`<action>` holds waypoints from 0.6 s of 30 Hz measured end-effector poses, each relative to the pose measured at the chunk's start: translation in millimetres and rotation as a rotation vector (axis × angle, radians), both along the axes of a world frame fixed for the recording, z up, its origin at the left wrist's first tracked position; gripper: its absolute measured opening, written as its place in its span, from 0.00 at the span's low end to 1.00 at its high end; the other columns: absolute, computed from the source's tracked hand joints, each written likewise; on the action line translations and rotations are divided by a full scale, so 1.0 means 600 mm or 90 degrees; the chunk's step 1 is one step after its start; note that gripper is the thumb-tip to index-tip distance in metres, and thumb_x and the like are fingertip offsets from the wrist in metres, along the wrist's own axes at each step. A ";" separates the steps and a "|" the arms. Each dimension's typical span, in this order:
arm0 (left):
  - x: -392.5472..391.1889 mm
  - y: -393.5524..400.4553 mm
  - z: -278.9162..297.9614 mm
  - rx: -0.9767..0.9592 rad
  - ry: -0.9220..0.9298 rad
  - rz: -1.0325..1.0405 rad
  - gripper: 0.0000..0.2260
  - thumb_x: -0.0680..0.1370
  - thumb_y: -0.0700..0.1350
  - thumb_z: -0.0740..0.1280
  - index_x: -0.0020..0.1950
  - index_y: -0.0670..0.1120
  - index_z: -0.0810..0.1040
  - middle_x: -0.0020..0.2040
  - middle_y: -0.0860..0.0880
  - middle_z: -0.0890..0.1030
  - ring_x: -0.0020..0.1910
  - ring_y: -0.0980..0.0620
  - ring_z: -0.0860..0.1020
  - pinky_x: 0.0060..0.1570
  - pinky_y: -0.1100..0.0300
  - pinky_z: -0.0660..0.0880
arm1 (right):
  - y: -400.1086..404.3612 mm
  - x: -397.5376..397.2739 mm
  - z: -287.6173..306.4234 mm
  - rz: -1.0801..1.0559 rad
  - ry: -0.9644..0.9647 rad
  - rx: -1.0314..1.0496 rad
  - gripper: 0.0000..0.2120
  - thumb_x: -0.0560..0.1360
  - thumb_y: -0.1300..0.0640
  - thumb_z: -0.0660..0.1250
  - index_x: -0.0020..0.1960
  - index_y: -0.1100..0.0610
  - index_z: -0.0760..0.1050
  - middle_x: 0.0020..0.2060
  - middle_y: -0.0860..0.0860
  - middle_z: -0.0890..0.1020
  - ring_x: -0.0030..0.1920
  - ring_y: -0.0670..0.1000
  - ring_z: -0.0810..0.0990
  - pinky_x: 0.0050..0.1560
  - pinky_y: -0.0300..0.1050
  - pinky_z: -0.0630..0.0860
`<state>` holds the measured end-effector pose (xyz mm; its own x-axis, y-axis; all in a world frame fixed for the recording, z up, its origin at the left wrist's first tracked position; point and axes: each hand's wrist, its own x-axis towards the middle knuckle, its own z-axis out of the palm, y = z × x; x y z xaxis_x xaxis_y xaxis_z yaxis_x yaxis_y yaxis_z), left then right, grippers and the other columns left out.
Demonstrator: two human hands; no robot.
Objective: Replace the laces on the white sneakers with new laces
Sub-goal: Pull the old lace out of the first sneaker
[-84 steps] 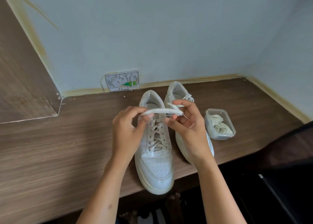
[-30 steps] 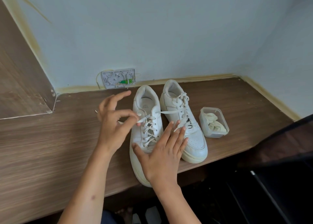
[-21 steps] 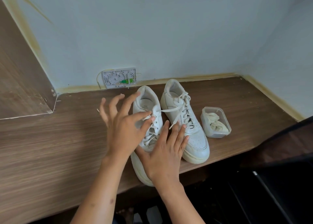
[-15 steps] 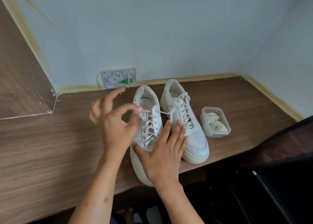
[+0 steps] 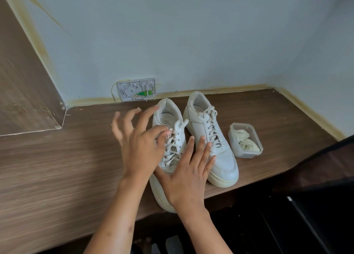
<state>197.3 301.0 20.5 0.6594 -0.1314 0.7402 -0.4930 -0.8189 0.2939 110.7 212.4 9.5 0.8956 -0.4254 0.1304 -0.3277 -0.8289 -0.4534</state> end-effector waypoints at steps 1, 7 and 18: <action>0.000 0.002 0.000 -0.024 -0.001 0.010 0.02 0.72 0.51 0.75 0.40 0.55 0.85 0.64 0.55 0.79 0.64 0.44 0.68 0.69 0.35 0.57 | 0.000 0.000 0.000 -0.001 -0.002 0.001 0.55 0.68 0.22 0.50 0.79 0.57 0.33 0.76 0.56 0.29 0.72 0.53 0.20 0.71 0.53 0.23; 0.008 0.034 0.009 -0.340 0.116 0.215 0.06 0.73 0.54 0.69 0.43 0.52 0.82 0.64 0.56 0.75 0.64 0.42 0.69 0.63 0.48 0.60 | -0.005 0.001 0.003 0.004 0.031 -0.006 0.56 0.66 0.22 0.45 0.76 0.56 0.26 0.74 0.55 0.26 0.70 0.53 0.18 0.70 0.53 0.21; 0.009 0.000 -0.013 -0.056 0.087 0.022 0.07 0.74 0.57 0.72 0.48 0.57 0.85 0.66 0.56 0.77 0.66 0.44 0.68 0.69 0.38 0.56 | -0.005 0.001 0.004 0.018 0.019 0.001 0.56 0.68 0.22 0.51 0.77 0.56 0.28 0.75 0.55 0.27 0.71 0.53 0.19 0.72 0.54 0.24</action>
